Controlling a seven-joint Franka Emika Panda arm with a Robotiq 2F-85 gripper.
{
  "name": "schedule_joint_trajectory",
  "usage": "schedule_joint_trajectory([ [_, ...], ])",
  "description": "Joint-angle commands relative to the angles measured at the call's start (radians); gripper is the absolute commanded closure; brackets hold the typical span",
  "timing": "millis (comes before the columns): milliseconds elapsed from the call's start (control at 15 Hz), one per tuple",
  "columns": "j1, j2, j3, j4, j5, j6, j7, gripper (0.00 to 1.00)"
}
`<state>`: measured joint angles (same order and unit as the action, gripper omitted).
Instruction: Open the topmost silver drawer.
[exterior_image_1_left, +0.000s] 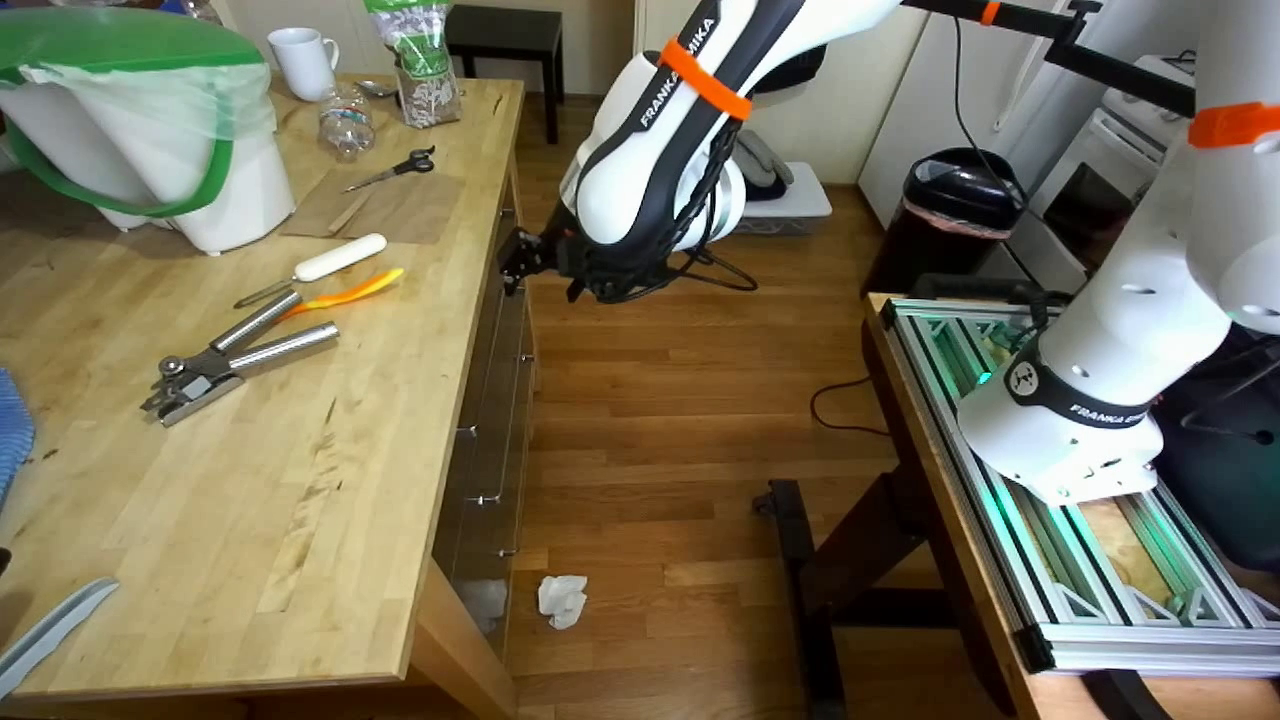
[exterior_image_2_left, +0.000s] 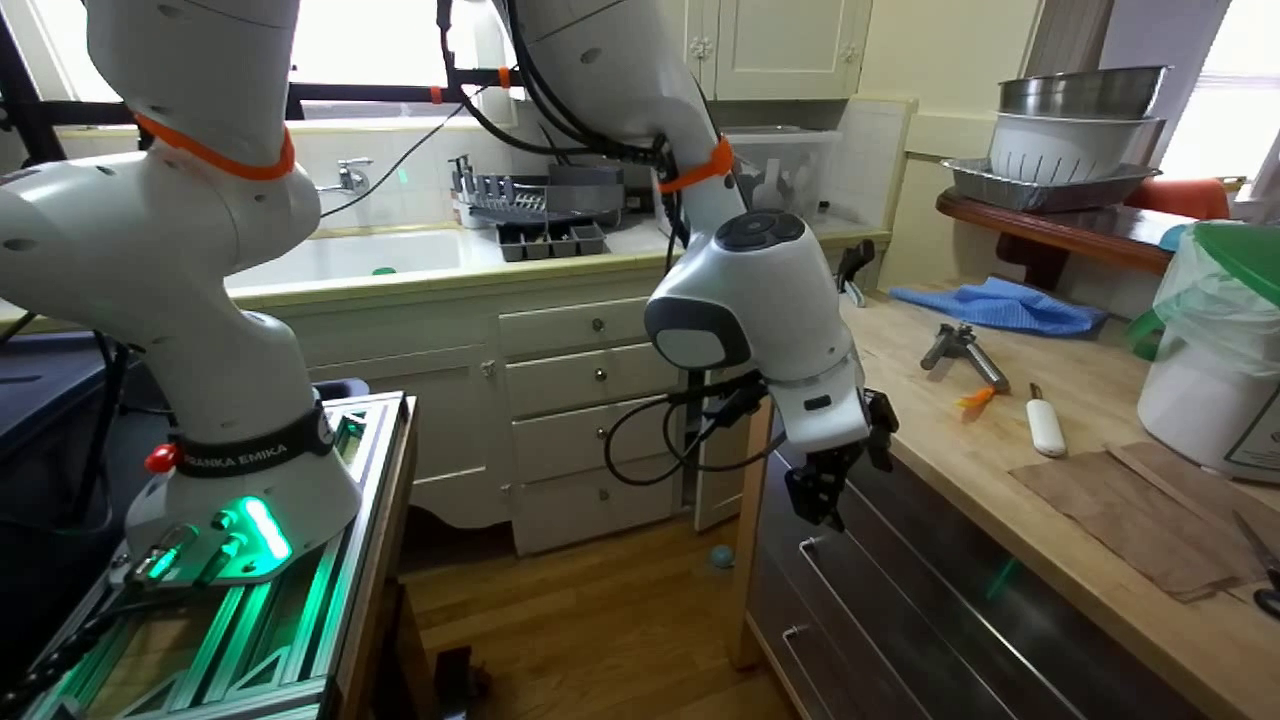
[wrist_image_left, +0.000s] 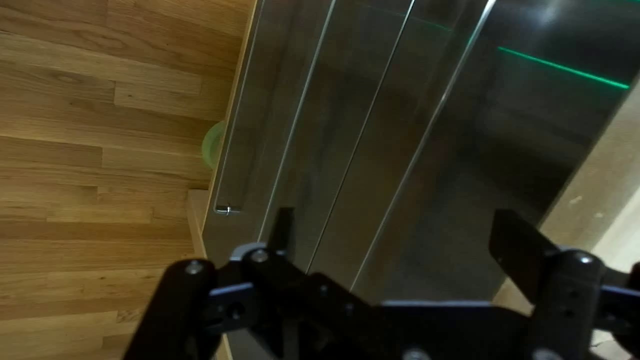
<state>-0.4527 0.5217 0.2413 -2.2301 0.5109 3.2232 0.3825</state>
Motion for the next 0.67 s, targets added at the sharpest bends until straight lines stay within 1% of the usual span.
schedule_joint_trajectory([
  [0,-0.009,0.017,0.007,0.005,0.0,0.013,0.0,0.0],
  [400,-0.008,0.021,0.006,0.007,-0.001,0.015,0.0,0.0],
  [467,0.01,0.024,-0.014,0.005,-0.001,0.015,0.003,0.0],
  [600,-0.015,0.045,0.017,0.014,-0.007,0.042,-0.01,0.0],
])
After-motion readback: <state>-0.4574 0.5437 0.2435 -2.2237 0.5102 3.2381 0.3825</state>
